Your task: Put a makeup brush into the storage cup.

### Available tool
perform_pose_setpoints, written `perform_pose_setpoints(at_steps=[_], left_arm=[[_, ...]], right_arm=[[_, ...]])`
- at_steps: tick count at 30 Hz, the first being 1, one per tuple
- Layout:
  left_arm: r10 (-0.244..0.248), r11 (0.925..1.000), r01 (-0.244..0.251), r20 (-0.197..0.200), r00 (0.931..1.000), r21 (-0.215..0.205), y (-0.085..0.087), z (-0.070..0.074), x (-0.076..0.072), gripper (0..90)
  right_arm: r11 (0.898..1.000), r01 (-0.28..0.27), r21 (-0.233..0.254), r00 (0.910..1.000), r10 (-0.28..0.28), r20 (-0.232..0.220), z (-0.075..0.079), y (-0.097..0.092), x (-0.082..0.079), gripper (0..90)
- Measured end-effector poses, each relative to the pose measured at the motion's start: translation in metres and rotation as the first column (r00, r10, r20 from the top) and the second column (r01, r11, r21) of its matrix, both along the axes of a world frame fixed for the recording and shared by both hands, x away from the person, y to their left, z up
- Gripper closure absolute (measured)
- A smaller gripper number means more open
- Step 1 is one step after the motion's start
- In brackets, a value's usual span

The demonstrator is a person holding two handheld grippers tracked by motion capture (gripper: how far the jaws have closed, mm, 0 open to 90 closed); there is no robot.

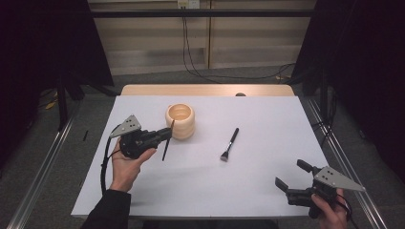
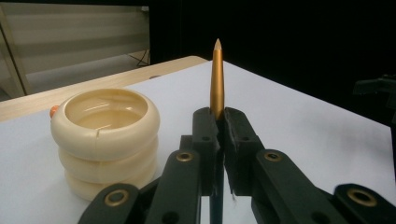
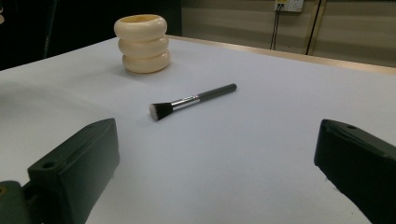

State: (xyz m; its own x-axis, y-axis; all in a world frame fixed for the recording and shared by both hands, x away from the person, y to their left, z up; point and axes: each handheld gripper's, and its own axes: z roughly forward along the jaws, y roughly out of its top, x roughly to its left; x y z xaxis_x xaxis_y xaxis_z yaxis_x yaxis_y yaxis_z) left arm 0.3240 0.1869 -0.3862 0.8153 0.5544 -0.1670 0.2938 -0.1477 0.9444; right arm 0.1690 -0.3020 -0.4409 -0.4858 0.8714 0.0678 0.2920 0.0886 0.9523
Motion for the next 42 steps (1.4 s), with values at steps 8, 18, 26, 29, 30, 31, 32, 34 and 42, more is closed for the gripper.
perform_pose_setpoints(at_steps=[8,18,26,29,30,31,32,34,42], left_arm=[[0.017,0.9999,-0.016,0.030,0.9994,-0.005,0.002,0.011,0.006,84.2],[0.029,0.9996,-0.030,0.055,0.9981,0.004,-0.004,0.025,0.018,84.2],[0.030,0.9996,-0.030,0.055,0.9980,-0.002,-0.011,0.033,0.030,84.2],[0.040,0.9992,-0.040,0.055,0.9977,-0.008,-0.014,0.037,0.034,84.2],[0.029,0.9996,-0.029,0.060,0.9978,-0.002,-0.016,0.038,0.038,84.2],[0.025,0.9996,-0.024,0.055,0.9982,-0.010,-0.017,0.039,0.040,84.2],[0.025,0.9996,-0.024,0.048,0.9985,-0.016,-0.018,0.040,0.042,84.2],[0.040,0.9992,-0.040,0.049,0.9980,0.001,-0.020,0.043,0.045,84.2],[0.028,0.9996,-0.028,0.053,0.9982,-0.006,-0.028,0.048,0.057,84.2]], right_arm=[[1.000,0.002,0.012,1.0000,-0.002,0.003,0.000,0.001,0.000,0.0],[1.000,0.015,0.021,0.9999,-0.015,0.003,0.000,0.001,0.000,0.0],[0.999,0.020,0.026,0.9998,-0.020,-0.001,-0.001,0.002,0.000,0.0],[1.000,0.018,0.025,0.9998,-0.018,-0.001,-0.001,0.001,0.001,0.0],[0.999,0.019,0.026,0.9998,-0.019,-0.001,-0.001,0.001,0.001,0.0],[0.999,0.018,0.028,0.9998,-0.018,-0.002,-0.001,0.001,0.000,0.0],[0.999,0.016,0.027,0.9999,-0.016,-0.002,-0.001,0.001,0.000,0.0],[0.999,0.019,0.028,0.9998,-0.018,-0.003,-0.001,0.001,0.001,0.0],[0.999,0.018,0.026,0.9998,-0.018,-0.002,-0.001,0.002,0.001,0.0]])
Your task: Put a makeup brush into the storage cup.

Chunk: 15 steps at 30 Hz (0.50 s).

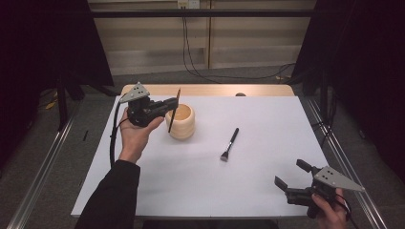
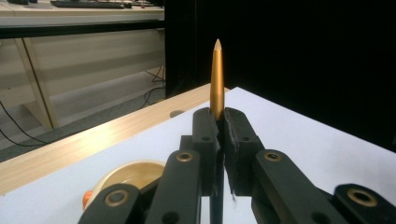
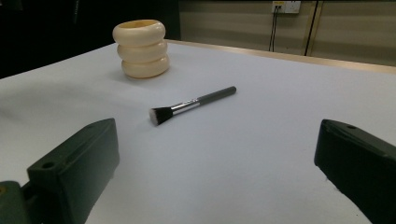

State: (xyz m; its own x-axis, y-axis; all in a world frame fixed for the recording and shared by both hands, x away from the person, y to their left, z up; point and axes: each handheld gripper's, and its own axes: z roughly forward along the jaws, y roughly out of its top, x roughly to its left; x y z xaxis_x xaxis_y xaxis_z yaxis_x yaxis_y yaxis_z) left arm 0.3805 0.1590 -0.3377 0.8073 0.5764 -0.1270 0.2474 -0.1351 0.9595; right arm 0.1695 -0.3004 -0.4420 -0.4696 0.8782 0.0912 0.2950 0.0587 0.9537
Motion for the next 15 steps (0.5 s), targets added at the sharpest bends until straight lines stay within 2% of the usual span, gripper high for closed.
perform_pose_setpoints(at_steps=[1,4,8,10,14,15], left_arm=[[0.020,0.9998,-0.020,0.000,0.9998,0.010,-0.001,0.001,0.002,84.2],[0.021,0.9998,-0.021,-0.001,0.9998,0.004,-0.002,0.002,0.008,84.2],[0.023,0.9994,-0.023,-0.004,0.9997,0.025,-0.003,0.001,0.014,84.2],[0.034,0.9994,-0.034,-0.014,0.9993,0.009,-0.002,0.000,0.018,84.2],[0.043,0.9990,-0.043,-0.018,0.9989,0.008,-0.003,0.002,0.026,84.2],[0.060,0.9982,-0.060,-0.017,0.9980,-0.004,-0.004,0.002,0.027,84.2]], right_arm=[[1.000,0.000,0.001,1.0000,0.000,-0.001,0.000,0.000,0.000,0.0],[1.000,0.002,0.003,1.0000,-0.002,0.000,0.000,0.000,0.000,0.0],[1.000,0.003,0.003,1.0000,-0.003,0.001,0.000,0.000,0.000,0.0],[1.000,0.006,0.003,1.0000,-0.006,0.001,0.000,-0.001,0.000,0.0],[1.000,0.005,0.004,1.0000,-0.005,-0.001,0.000,0.000,0.000,0.0],[1.000,0.007,0.003,1.0000,-0.007,0.000,0.000,0.000,0.000,0.0]])
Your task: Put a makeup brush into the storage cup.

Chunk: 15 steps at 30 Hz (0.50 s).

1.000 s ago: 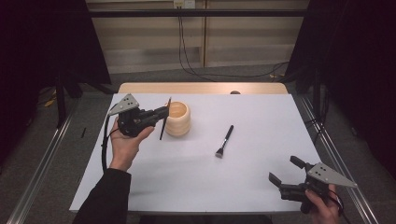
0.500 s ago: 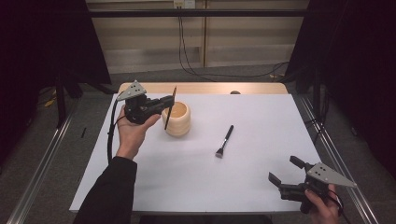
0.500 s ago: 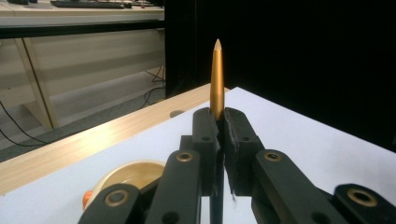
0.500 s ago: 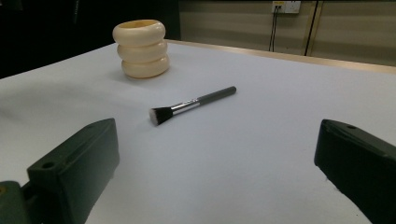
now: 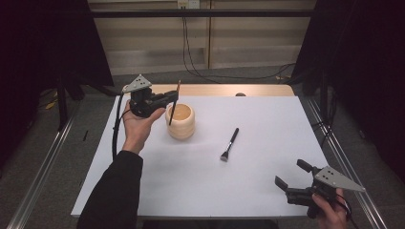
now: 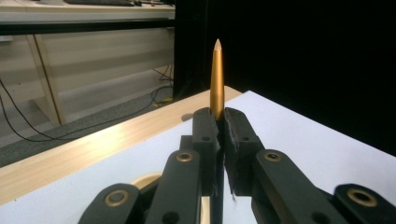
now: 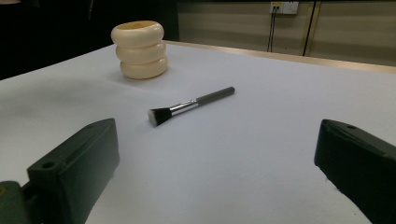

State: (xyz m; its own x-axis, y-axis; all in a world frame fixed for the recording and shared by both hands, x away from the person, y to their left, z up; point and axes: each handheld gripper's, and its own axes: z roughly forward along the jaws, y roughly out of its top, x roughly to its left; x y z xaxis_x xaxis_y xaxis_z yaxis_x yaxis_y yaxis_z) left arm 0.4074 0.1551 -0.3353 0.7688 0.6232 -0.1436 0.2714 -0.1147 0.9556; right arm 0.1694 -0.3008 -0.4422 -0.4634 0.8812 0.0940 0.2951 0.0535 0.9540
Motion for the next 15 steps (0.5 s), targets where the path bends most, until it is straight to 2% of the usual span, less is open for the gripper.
perform_pose_setpoints(at_steps=[1,2,6,9,10,12,15], left_arm=[[-0.013,0.9998,0.013,0.000,0.9999,-0.011,0.000,0.000,0.003,84.2],[0.007,1.0000,-0.007,0.000,1.0000,-0.002,-0.001,0.001,0.003,84.2],[-0.010,0.9999,0.010,-0.001,1.0000,-0.003,-0.003,0.002,0.008,84.2],[0.004,0.9998,-0.004,0.008,1.0000,0.021,-0.006,0.005,0.014,84.2],[-0.008,0.9999,0.008,0.011,0.9999,-0.006,-0.008,0.006,0.021,84.2],[0.009,0.9999,-0.009,0.009,0.9999,0.005,-0.009,0.007,0.021,84.2],[-0.016,0.9999,0.016,0.017,0.9997,-0.002,-0.012,0.008,0.026,84.2]], right_arm=[[1.000,0.001,0.000,1.0000,-0.001,-0.001,0.000,0.000,0.000,0.0],[1.000,0.001,0.002,1.0000,-0.001,-0.002,0.000,0.000,0.000,0.0],[1.000,0.004,0.003,1.0000,-0.004,0.000,0.000,0.000,0.000,0.0],[1.000,-0.001,-0.005,1.0000,0.001,0.001,0.000,0.000,0.000,0.0],[1.000,-0.005,-0.003,1.0000,0.005,-0.001,0.000,0.001,0.000,0.0],[1.000,-0.006,-0.004,1.0000,0.006,-0.001,0.000,0.001,0.000,0.0],[1.000,-0.003,-0.005,1.0000,0.003,0.002,0.000,0.000,0.000,0.0]])
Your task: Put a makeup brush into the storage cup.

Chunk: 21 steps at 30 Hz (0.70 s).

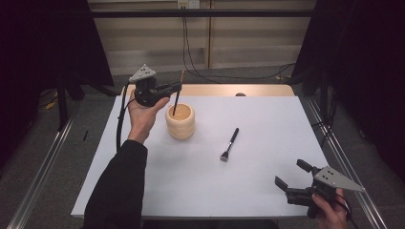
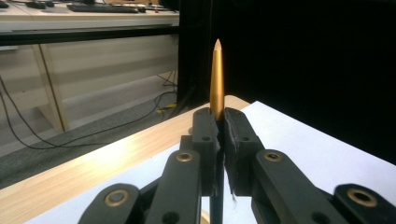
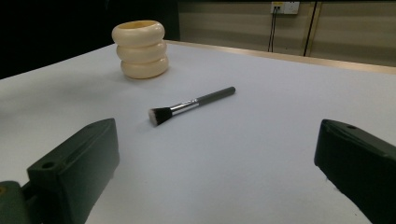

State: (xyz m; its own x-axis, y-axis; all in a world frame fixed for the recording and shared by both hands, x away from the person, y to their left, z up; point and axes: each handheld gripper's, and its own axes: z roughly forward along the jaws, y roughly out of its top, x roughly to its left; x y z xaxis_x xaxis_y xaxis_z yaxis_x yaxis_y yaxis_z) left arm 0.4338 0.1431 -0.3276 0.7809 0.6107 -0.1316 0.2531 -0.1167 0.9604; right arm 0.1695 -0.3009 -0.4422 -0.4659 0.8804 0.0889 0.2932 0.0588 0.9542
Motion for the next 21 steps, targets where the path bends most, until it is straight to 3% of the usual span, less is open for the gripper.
perform_pose_setpoints(at_steps=[7,13,15,21], left_arm=[[0.025,0.9993,-0.025,-0.005,0.9997,0.027,-0.005,-0.011,0.010,84.2],[0.032,0.9994,-0.031,-0.019,0.9993,0.011,-0.007,-0.019,0.019,84.2],[0.043,0.9986,-0.042,-0.023,0.9988,0.030,-0.008,-0.021,0.020,84.2],[0.027,0.9994,-0.027,-0.031,0.9991,0.023,-0.010,-0.030,0.019,84.2]], right_arm=[[1.000,-0.006,0.002,1.0000,0.006,0.000,0.000,0.001,0.000,0.0],[1.000,-0.011,-0.002,0.9999,0.011,0.003,0.000,0.001,0.000,0.0],[1.000,-0.010,0.000,0.9999,0.010,0.002,0.000,0.001,0.000,0.0],[1.000,-0.012,0.000,0.9999,0.012,0.001,0.000,0.000,0.000,0.0]])
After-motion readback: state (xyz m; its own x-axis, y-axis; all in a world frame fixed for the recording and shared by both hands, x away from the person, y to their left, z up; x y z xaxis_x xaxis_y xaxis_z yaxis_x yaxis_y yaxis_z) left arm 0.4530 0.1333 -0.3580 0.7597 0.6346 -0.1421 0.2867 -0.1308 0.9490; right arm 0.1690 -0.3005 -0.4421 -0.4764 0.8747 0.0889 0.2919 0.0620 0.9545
